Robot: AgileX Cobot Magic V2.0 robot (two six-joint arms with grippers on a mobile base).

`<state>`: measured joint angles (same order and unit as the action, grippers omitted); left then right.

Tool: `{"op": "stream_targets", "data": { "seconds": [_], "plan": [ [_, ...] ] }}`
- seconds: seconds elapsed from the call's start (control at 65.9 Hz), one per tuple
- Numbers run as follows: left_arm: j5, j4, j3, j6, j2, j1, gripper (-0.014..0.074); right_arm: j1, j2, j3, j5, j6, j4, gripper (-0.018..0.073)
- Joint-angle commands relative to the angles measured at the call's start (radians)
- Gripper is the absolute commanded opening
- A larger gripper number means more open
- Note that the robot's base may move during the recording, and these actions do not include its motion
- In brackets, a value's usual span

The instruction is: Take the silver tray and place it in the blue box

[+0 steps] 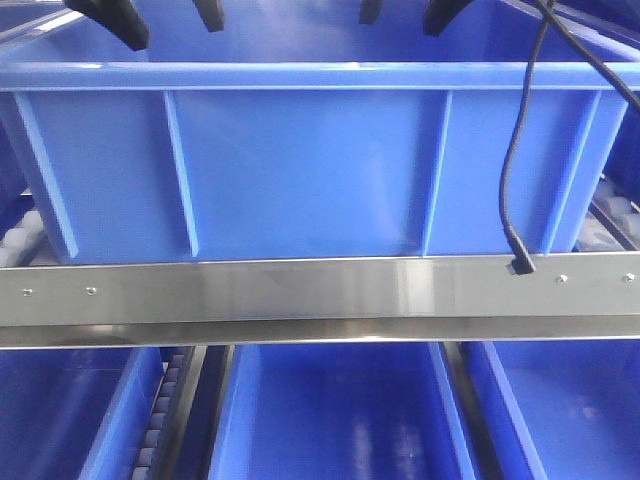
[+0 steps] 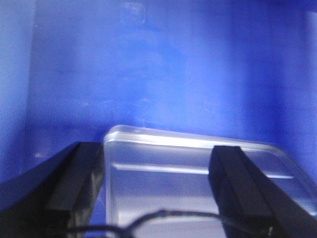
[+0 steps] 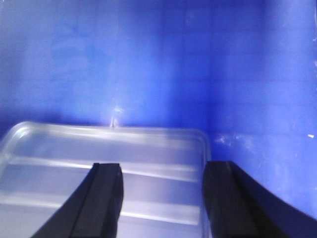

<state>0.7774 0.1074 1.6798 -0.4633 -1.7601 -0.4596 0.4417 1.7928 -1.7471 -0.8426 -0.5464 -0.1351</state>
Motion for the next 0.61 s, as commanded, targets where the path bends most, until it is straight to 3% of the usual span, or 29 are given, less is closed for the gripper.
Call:
{"op": "stream_targets", "data": {
  "seconds": [0.0,0.061,0.106,0.182,0.243,0.349,0.592],
  "plan": [
    [-0.059,0.023,0.039,0.000,0.050,-0.003,0.0388,-0.002,-0.061,-0.042,0.081,0.006,-0.034,0.0468],
    [-0.061,0.023,0.039,0.000,0.050,-0.003,0.0370,-0.002,-0.061,-0.042,0.081,0.006,-0.034,0.0466],
    [-0.061,0.023,0.039,0.000,0.050,-0.003,0.0309,-0.002,-0.061,-0.042,0.081,0.005,-0.034,0.0459],
    [-0.059,0.023,0.039,0.000,0.050,-0.003,0.0126,-0.002,-0.061,-0.042,0.079,0.005,-0.034,0.0380],
    [-0.061,0.023,0.039,0.000,0.050,-0.003,-0.0030,-0.002,-0.061,-0.042,0.076,0.005,-0.034,0.0242],
    [-0.073,0.021,0.039,0.000,0.050,-0.003,0.0009,-0.002,-0.061,-0.042,0.076,0.005,-0.034,0.0038],
    [-0.054,-0.002,0.039,0.000,0.052,-0.005,-0.0004,-0.001,-0.063,-0.042,0.048,0.012,-0.024,0.0052]
  ]
}}
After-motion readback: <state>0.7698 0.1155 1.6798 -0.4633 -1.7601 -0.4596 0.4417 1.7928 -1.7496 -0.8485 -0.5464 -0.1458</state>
